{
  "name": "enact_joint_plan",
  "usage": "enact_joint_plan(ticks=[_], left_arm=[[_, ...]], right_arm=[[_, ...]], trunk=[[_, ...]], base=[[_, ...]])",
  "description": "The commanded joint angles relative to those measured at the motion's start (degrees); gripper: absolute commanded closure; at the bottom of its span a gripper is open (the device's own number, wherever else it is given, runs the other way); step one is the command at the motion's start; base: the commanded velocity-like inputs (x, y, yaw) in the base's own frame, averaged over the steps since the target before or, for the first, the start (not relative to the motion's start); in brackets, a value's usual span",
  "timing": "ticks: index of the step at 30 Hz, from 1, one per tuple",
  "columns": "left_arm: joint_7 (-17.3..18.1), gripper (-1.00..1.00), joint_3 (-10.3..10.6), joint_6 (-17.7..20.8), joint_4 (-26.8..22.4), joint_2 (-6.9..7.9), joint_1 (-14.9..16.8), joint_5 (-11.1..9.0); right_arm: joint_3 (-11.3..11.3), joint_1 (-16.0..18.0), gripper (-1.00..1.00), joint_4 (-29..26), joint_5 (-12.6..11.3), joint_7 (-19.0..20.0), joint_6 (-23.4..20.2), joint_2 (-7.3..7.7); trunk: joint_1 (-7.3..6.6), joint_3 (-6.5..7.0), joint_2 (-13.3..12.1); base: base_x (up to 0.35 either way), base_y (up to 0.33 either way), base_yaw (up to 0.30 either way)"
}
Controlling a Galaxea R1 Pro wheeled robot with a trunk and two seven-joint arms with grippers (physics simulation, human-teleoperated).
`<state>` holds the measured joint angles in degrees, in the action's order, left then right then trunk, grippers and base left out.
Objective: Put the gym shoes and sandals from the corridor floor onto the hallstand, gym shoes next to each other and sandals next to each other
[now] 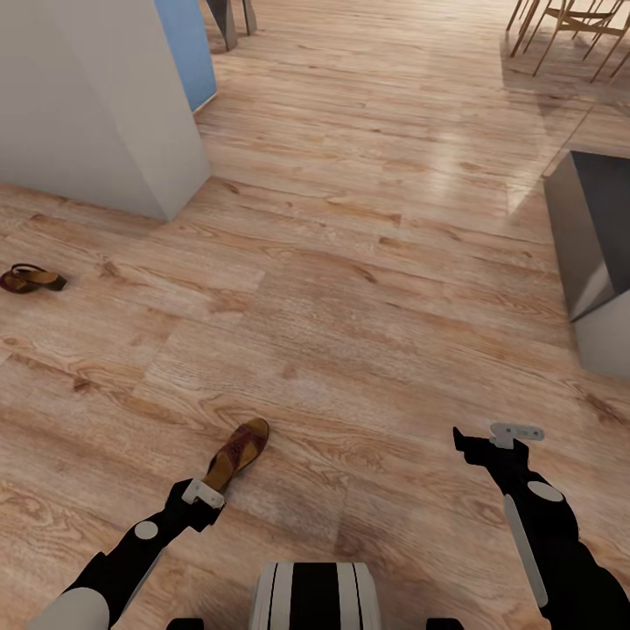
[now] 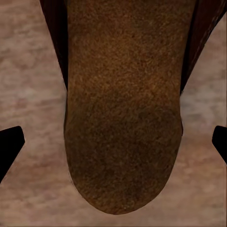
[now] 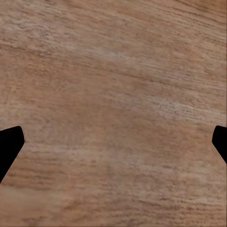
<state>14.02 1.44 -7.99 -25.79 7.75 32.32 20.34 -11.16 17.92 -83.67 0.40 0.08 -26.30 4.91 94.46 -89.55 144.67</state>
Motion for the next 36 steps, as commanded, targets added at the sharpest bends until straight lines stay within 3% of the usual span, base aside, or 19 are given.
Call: enact_joint_plan(ticks=[1,15,20,36], left_arm=[[0.0,-1.0,0.1,-0.3,0.0,0.02,0.0,0.4],[0.0,-1.0,0.2,-0.3,0.0,-0.01,0.0,0.4],[0.0,-1.0,0.2,-0.2,0.0,-0.05,-0.1,0.4],[-0.1,-1.0,0.3,-0.1,0.0,-0.1,0.0,0.5]], right_arm=[[0.0,0.0,-1.0,-0.1,0.0,0.0,-0.3,0.01],[0.0,0.0,-1.0,-0.2,0.0,0.0,-0.3,0.01],[0.0,0.0,-1.0,-0.2,0.0,0.0,-0.3,0.01],[0.0,0.0,-1.0,-0.3,0.0,0.0,-0.3,0.01]], trunk=[[0.0,-0.03,0.0],[0.0,-0.03,0.0],[0.13,-1.14,0.1],[0.13,-1.14,0.1]], base=[[0.083,0.074,0.0],[0.017,0.016,0.0],[0.0,0.0,0.0],[0.0,0.0,0.0]])
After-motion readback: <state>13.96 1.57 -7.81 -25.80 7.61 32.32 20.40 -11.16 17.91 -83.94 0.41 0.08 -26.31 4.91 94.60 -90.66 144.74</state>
